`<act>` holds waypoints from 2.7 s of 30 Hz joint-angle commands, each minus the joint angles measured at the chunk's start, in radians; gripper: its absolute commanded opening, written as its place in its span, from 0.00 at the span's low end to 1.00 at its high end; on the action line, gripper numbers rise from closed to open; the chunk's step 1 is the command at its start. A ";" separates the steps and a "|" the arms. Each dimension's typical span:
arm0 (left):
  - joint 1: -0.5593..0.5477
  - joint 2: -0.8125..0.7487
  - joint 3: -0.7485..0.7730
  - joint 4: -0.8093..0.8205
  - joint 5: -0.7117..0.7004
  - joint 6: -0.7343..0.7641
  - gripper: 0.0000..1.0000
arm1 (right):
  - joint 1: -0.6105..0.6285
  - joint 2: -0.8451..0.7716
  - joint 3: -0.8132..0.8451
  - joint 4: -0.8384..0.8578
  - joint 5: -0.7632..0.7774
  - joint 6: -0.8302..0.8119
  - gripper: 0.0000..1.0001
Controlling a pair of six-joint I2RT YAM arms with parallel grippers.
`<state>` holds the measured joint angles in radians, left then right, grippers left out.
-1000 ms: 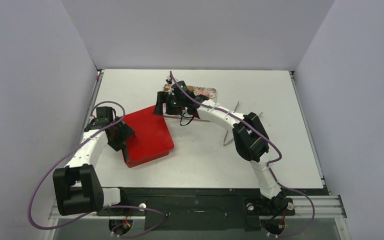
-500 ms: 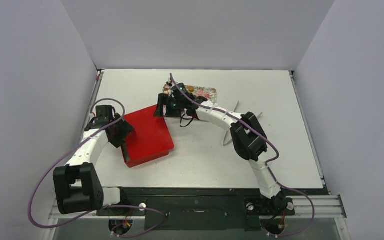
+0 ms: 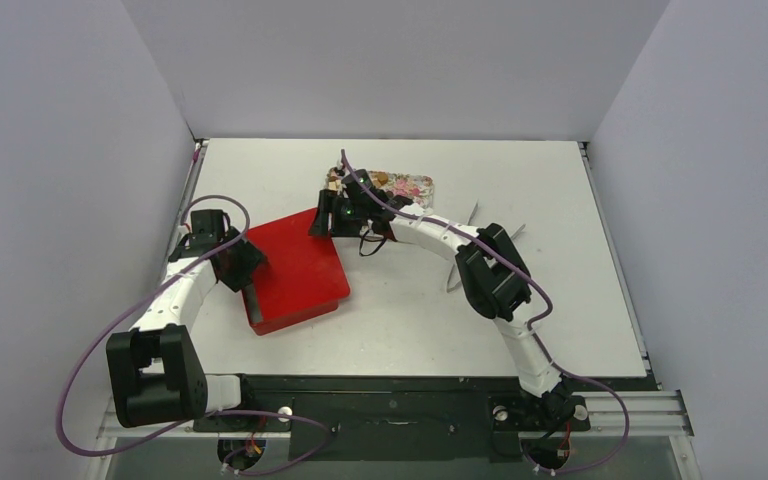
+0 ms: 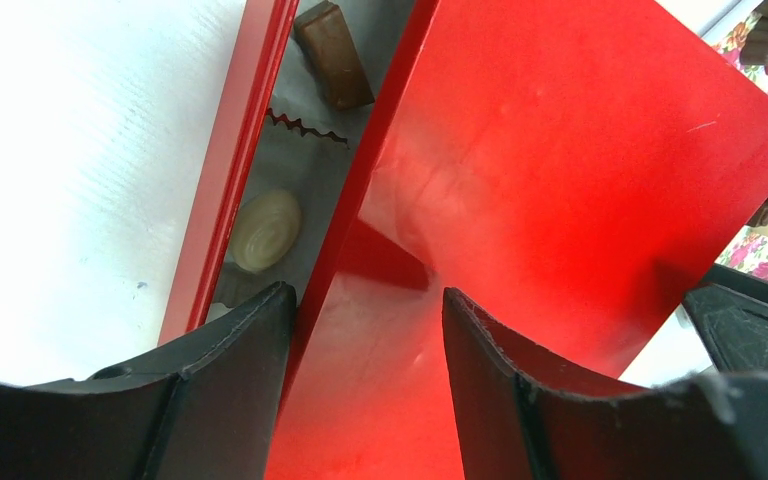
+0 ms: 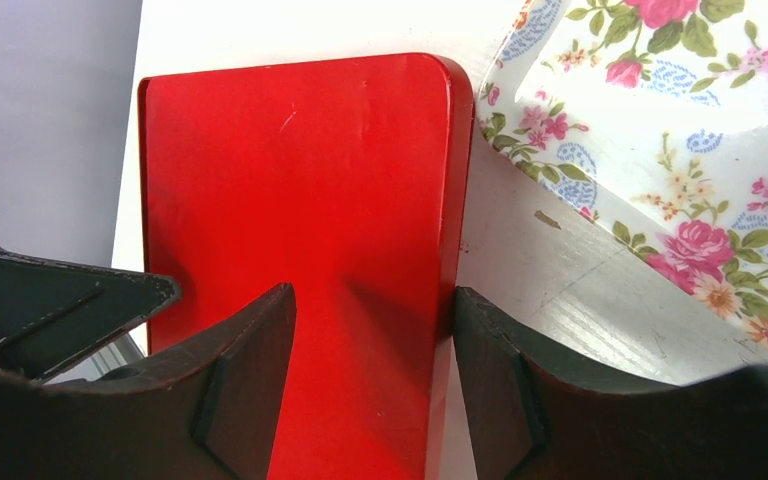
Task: Pack the chocolate
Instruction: Pick up the box lid from the center of the board, then close the box lid on the packing box.
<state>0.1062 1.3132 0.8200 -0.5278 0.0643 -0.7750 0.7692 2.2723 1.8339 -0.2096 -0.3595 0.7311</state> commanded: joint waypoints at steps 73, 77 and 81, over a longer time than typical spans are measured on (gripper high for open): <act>0.106 -0.092 0.052 -0.042 0.005 0.106 0.49 | 0.130 0.140 0.307 -0.135 0.122 -0.003 0.52; 0.107 -0.091 0.044 -0.041 -0.011 0.111 0.49 | 0.130 0.144 0.308 -0.136 0.123 -0.003 0.52; 0.107 -0.098 0.041 -0.046 -0.032 0.120 0.50 | 0.132 0.145 0.307 -0.136 0.126 -0.004 0.52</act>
<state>0.2115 1.2373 0.8562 -0.6098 0.0414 -0.6685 0.8722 2.4180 2.0945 -0.3763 -0.2131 0.7197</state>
